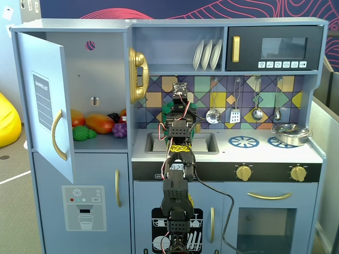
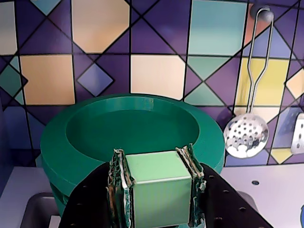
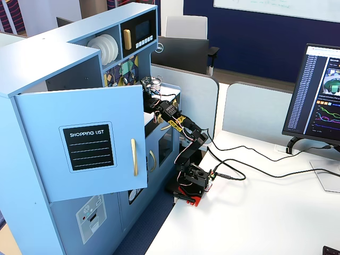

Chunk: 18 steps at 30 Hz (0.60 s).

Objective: Pick up the lid from the counter and put it on the green recipient

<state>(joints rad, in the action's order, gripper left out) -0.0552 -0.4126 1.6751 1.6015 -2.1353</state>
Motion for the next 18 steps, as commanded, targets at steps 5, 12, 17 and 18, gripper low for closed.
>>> scheduleJointPath(
  at_steps=[5, 12, 17, 18],
  values=[
    [0.008, 0.034, 0.017, 0.0, -0.008, 0],
    [0.006, 0.04, 0.018, 0.037, -0.012, 0],
    [0.002, 0.074, 0.008, 0.055, -0.002, 6],
    [0.0, 0.091, -0.012, 0.055, 0.0, 14]
  ],
)
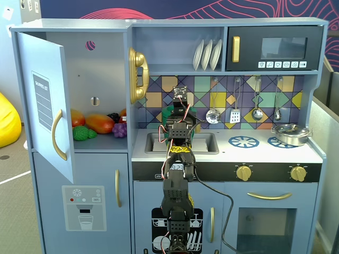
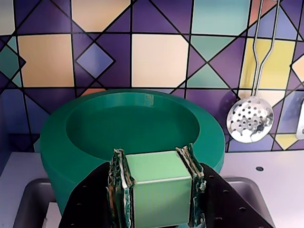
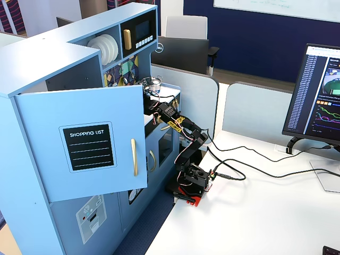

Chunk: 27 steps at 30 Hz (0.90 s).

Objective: Pick up the lid from the counter and put it on the green recipient

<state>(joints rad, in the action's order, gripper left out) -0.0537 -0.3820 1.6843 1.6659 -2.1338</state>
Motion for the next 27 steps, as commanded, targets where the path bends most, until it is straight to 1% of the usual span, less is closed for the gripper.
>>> scheduleJointPath(
  at_steps=[1, 3, 5, 10, 12, 16, 17, 20, 23, 24, 25, 26, 27],
  values=[
    [-0.006, 0.071, -0.032, -0.009, 0.0, 21],
    [-0.015, 0.083, -0.035, -0.018, 0.002, 32],
    [-0.026, 0.092, -0.017, -0.037, 0.0, 37],
    [-0.034, 0.061, -0.003, -0.107, -0.064, 39],
    [-0.028, -0.037, -0.006, -0.124, -0.135, 39],
    [-0.029, -0.342, -0.018, -0.078, -0.353, 37],
    [-0.031, -0.396, -0.015, -0.032, -0.422, 37],
    [-0.052, -0.451, -0.035, 0.16, -0.614, 35],
    [-0.054, -0.554, -0.04, 0.357, -0.762, 28],
    [-0.041, -0.572, -0.054, 0.436, -0.805, 25],
    [-0.026, -0.58, -0.067, 0.522, -0.845, 20],
    [-0.02, -0.594, -0.051, 0.603, -0.876, 12],
    [-0.018, -0.584, -0.029, 0.692, -0.897, 8]
  ],
)
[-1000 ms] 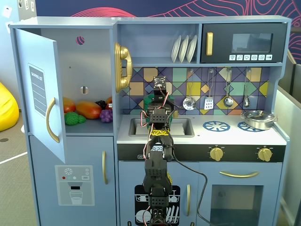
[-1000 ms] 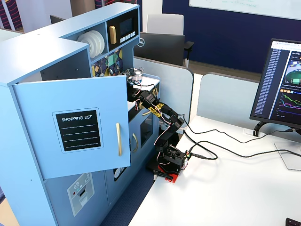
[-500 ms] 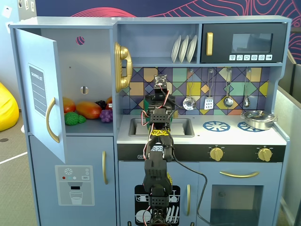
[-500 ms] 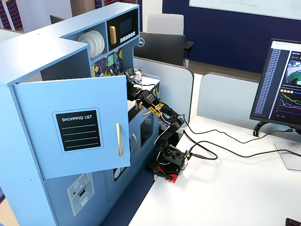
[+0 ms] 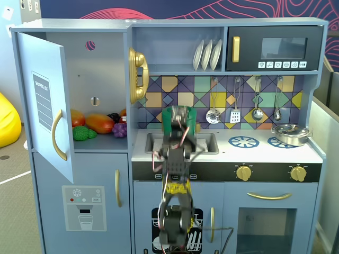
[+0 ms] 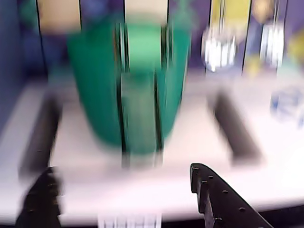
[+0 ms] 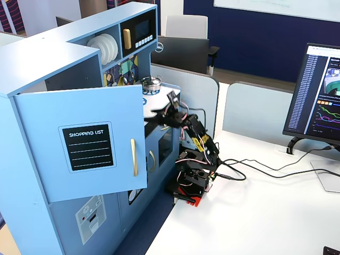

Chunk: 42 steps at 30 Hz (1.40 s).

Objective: Pick up the lid from the counter and put it on the green recipient

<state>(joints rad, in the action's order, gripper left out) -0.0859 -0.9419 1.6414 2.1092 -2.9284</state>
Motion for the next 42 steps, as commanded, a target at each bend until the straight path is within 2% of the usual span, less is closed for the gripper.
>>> scheduleJointPath(
  at_steps=[1, 2, 8, 12, 16, 23, 26, 32, 42],
  values=[
    [0.021, 0.011, 0.015, 0.337, -0.117, 3],
    [0.031, 0.034, -0.008, 0.42, -0.129, 0],
    [0.092, 0.051, -0.164, 0.775, -0.225, 0],
    [0.126, -0.038, -0.301, 0.871, -0.249, 0],
    [0.164, -0.227, -0.379, 0.887, -0.249, 0],
    [0.15, -0.476, -0.362, 0.887, -0.249, 0],
    [0.14, -0.561, -0.238, 0.887, -0.249, 4],
    [0.123, -0.591, -0.083, 0.887, -0.249, 5],
    [0.117, -0.591, -0.112, 0.887, -0.249, 7]
  ],
)
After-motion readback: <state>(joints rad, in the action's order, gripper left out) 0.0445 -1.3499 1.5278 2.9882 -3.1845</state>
